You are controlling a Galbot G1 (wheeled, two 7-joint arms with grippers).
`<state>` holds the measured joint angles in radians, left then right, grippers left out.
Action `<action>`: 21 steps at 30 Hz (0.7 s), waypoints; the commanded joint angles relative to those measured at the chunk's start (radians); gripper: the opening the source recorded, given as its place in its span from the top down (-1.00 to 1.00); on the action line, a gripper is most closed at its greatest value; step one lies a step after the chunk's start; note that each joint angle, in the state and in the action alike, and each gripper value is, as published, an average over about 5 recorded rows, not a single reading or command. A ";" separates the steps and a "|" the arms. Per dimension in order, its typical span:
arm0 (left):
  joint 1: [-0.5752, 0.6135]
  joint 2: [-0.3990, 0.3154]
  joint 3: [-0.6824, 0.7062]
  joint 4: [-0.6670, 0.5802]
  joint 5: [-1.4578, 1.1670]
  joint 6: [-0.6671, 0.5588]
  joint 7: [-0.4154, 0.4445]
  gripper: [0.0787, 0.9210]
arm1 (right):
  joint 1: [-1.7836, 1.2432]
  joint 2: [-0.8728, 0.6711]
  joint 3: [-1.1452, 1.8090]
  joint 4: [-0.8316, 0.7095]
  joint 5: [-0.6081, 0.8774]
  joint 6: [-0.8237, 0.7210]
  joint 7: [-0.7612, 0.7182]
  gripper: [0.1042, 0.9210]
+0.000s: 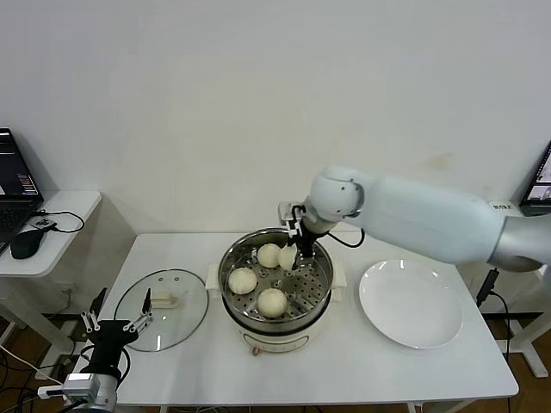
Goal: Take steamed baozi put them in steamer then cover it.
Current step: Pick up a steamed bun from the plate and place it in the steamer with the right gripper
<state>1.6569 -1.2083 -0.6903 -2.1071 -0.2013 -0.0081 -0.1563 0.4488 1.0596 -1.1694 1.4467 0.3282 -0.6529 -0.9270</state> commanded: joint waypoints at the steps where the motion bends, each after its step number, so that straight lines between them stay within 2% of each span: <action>1: -0.003 0.000 0.002 0.006 0.000 0.000 0.001 -0.77 | -0.059 0.055 -0.022 -0.043 -0.038 -0.032 0.018 -0.19; 13: -0.007 -0.004 0.012 0.004 0.003 0.001 0.000 -0.77 | -0.064 0.024 -0.014 -0.023 -0.080 -0.034 0.029 -0.24; 21: -0.008 -0.001 0.009 0.004 0.001 0.002 -0.001 -0.77 | -0.010 -0.099 0.073 0.109 -0.015 -0.062 0.047 -0.70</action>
<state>1.6508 -1.2113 -0.6802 -2.1039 -0.1994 -0.0069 -0.1566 0.4099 1.0525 -1.1622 1.4547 0.2790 -0.6954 -0.9077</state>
